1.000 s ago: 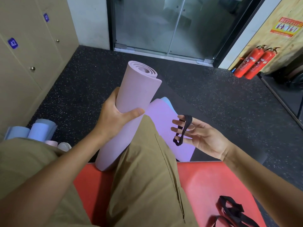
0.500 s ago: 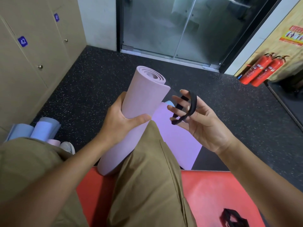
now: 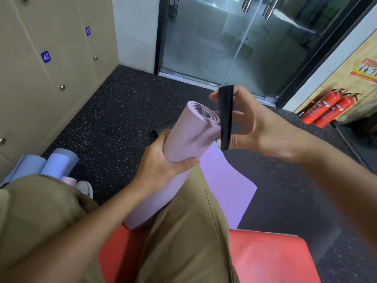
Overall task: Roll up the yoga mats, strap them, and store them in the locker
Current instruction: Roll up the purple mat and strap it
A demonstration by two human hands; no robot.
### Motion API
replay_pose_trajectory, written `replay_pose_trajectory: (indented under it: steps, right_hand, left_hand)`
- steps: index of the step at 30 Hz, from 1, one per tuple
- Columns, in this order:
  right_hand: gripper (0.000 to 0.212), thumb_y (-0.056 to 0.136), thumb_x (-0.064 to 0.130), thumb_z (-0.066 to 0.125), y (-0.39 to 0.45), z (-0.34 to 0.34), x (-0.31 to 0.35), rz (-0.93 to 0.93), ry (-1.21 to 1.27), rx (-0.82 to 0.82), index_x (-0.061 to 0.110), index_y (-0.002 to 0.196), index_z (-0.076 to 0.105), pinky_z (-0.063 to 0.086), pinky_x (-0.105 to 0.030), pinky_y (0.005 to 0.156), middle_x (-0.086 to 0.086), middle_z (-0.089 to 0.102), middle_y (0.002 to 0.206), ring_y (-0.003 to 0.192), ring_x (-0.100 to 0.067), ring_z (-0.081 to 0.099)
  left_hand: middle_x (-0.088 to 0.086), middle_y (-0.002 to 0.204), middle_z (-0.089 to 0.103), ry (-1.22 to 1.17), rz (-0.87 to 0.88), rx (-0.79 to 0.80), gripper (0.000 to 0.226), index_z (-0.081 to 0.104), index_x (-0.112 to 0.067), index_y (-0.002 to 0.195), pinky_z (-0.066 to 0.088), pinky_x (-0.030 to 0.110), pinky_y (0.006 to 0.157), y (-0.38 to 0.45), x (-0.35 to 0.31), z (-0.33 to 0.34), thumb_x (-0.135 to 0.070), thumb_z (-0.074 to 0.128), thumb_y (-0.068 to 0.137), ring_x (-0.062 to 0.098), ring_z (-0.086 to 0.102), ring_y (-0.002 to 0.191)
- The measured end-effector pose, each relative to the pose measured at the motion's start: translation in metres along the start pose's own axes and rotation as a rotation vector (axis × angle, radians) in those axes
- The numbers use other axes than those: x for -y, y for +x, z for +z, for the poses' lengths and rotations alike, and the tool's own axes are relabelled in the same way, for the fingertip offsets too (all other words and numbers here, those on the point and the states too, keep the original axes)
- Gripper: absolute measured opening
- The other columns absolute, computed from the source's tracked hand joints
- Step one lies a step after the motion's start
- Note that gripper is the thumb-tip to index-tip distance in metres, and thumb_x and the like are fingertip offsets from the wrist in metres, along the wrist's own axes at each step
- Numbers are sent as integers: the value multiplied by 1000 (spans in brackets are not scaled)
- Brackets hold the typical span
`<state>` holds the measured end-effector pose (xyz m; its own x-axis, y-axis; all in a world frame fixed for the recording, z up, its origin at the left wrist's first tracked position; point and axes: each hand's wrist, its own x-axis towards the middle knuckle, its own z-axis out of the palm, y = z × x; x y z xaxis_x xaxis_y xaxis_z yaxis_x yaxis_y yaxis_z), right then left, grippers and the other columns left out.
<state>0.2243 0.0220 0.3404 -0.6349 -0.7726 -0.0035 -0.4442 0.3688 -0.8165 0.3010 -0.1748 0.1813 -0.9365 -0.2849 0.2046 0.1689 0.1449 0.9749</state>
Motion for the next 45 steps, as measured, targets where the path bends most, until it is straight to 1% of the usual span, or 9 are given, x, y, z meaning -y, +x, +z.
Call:
replay_pose_trajectory:
  steps: [3, 10, 17, 24, 29, 34, 37, 40, 45]
  right_hand:
    - [74, 75, 23, 90, 18, 3, 19, 8, -146, 113, 28, 131, 42, 58, -33, 87, 25, 50, 125, 118, -8, 62]
    - [82, 69, 22, 94, 50, 24, 47, -51, -366, 259, 23, 133, 43, 46, -12, 87, 11, 53, 123, 112, -3, 55]
    - [80, 69, 22, 92, 68, 50, 73, -174, -479, 325, 30, 133, 46, 45, -9, 84, 18, 57, 120, 114, 2, 54]
    - [69, 66, 30, 92, 81, 74, 96, -257, -535, 362, 24, 122, 53, 48, -29, 84, 11, 61, 113, 105, -9, 59]
    - [67, 64, 32, 93, 91, 84, 107, -264, -547, 412, 25, 116, 52, 48, -23, 77, 13, 59, 103, 95, -6, 57]
    - [63, 62, 38, 94, 92, 90, 112, -259, -547, 436, 40, 102, 45, 47, -20, 72, 25, 57, 95, 89, 2, 56]
    - [63, 63, 37, 94, 92, 92, 114, -269, -560, 437, 40, 93, 39, 43, -15, 66, 32, 53, 86, 81, 5, 53]
    - [70, 63, 39, 93, 93, 92, 112, -273, -598, 418, 34, 111, 43, 51, -32, 75, 15, 58, 99, 92, -8, 57]
    - [72, 62, 41, 93, 91, 93, 111, -280, -597, 381, 34, 108, 38, 45, -21, 69, 16, 54, 92, 86, -4, 53]
  left_hand:
    - [-16, 105, 72, 20, 2, 4, 64, 61, -36, 111, 56, 50, 83, -2, -2, -3, -58, 87, 57, 15, 69, 98]
    - [-16, 111, 72, -14, 21, -28, 68, 61, -31, 115, 54, 33, 90, -13, -7, -17, -55, 87, 57, 7, 67, 104]
    - [-17, 116, 71, -31, 48, -69, 66, 58, -39, 115, 52, 27, 92, -29, -13, -45, -49, 90, 58, 7, 66, 109]
    - [-24, 123, 68, 6, 26, -16, 75, 56, -36, 127, 48, 15, 93, -42, -16, -77, -39, 92, 61, -3, 62, 117]
    - [4, 128, 60, -73, 106, -111, 80, 45, -24, 130, 51, 39, 98, -55, -36, -105, -66, 81, 71, 18, 61, 117]
    - [-7, 92, 59, -37, 268, -324, 25, 53, -20, 105, 52, 37, 80, -54, -96, -130, -35, 66, 90, 13, 58, 84]
    - [4, 79, 60, -42, 154, -276, 36, 47, -17, 94, 53, 29, 70, -47, -116, -127, -35, 76, 83, 18, 59, 71]
    - [14, 75, 61, -96, 15, -264, 51, 36, -18, 93, 53, 30, 65, -42, -124, -123, -35, 80, 73, 17, 58, 61]
    - [10, 76, 62, 64, 8, -360, 46, 34, -27, 87, 54, 63, 83, -41, -123, -120, -53, 68, 67, 42, 61, 77]
